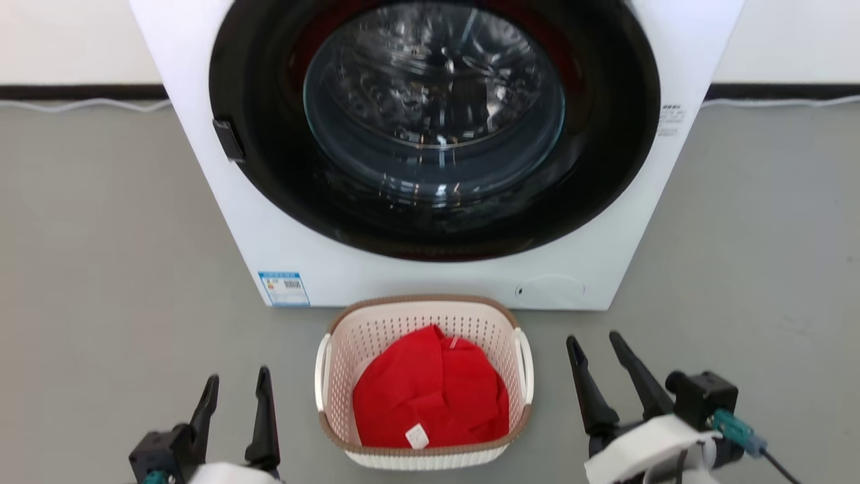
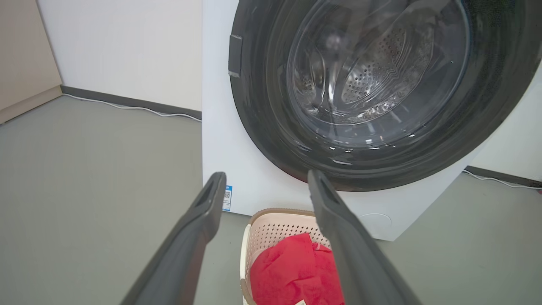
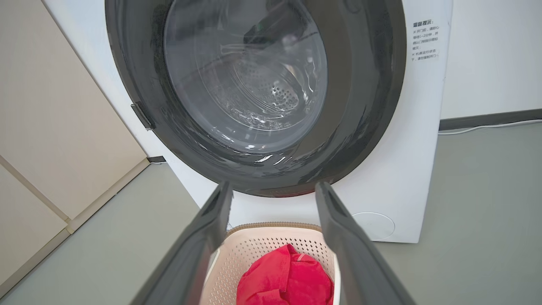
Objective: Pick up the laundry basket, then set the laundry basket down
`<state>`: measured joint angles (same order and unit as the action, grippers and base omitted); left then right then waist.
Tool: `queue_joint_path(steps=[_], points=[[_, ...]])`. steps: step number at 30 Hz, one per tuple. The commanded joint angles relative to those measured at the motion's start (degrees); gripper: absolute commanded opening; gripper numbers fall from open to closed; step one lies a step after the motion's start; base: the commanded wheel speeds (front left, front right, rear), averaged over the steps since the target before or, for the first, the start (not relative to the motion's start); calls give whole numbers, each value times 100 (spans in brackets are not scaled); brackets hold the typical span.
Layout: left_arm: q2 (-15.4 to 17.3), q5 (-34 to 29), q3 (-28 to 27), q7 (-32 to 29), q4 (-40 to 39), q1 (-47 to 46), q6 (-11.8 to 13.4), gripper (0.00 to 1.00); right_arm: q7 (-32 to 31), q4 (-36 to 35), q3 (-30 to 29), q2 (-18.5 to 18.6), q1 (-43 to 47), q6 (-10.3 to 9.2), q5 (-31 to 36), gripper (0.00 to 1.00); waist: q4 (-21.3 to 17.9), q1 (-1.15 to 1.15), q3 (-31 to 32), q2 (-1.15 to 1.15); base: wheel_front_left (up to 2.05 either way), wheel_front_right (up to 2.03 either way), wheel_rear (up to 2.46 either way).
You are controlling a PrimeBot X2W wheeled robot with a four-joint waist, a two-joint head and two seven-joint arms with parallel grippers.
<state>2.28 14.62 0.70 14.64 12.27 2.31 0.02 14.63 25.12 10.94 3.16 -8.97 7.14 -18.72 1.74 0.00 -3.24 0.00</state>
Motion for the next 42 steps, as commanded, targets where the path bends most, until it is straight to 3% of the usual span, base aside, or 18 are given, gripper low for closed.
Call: queue_joint_path(steps=[1, 20, 42], points=[[60, -30, -151, 36, -218, 37, 72, 100, 37, -239, 85, -28, 98, 35, -3, 100, -39, 0, 213, 0, 0, 0, 0], [60, -13, -54, 36, -386, 643, 155, 100, 37, -893, -145, -28, 972, 35, -73, 100, -82, 0, 592, 0, 0, 0, 0], [60, -226, 4, 36, -520, 619, 148, 100, 37, -773, -155, -28, 948, 35, -84, 100, -79, 0, 606, 0, 0, 0, 0]])
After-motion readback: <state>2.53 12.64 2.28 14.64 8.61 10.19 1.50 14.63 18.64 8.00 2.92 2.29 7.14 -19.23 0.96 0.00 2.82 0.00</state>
